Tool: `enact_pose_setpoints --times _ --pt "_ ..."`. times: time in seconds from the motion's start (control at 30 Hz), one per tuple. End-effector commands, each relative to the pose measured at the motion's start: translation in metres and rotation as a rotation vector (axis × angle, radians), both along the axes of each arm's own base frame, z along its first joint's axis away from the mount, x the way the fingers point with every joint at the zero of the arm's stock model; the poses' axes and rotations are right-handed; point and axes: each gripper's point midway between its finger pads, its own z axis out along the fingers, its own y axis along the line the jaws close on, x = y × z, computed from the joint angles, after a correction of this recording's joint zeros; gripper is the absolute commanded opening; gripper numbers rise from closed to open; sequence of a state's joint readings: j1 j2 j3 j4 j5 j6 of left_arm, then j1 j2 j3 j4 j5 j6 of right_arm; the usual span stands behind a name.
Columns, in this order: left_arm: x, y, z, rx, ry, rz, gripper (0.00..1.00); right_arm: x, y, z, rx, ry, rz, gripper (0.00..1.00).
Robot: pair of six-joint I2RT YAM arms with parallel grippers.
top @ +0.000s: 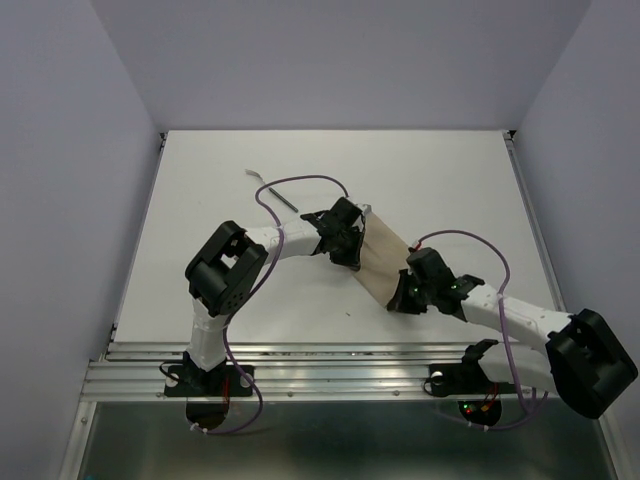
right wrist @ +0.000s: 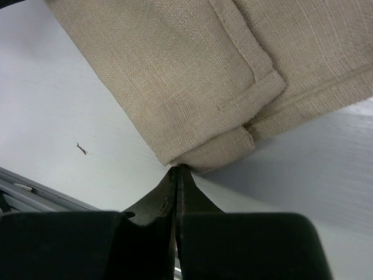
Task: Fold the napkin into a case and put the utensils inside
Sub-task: Stuff the 2/3 rectangle-folded napkin at the center of the board.
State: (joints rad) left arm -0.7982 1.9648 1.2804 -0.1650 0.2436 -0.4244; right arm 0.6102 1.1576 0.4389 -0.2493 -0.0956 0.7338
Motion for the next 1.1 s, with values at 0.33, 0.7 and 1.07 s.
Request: enact_pose_setpoints --times 0.33,0.7,1.07 --pt "0.008 -0.005 0.014 -0.002 -0.038 -0.025 0.0 0.038 0.014 0.058 0.008 -0.148 0.004 0.01" --pt "0.012 -0.008 0.041 -0.036 -0.078 -0.023 0.0 0.016 -0.006 -0.012 -0.086 -0.016 -0.033 0.01" --pt "0.046 0.016 0.092 -0.061 -0.179 0.081 0.0 0.013 -0.008 -0.007 -0.081 -0.018 -0.035 0.01"
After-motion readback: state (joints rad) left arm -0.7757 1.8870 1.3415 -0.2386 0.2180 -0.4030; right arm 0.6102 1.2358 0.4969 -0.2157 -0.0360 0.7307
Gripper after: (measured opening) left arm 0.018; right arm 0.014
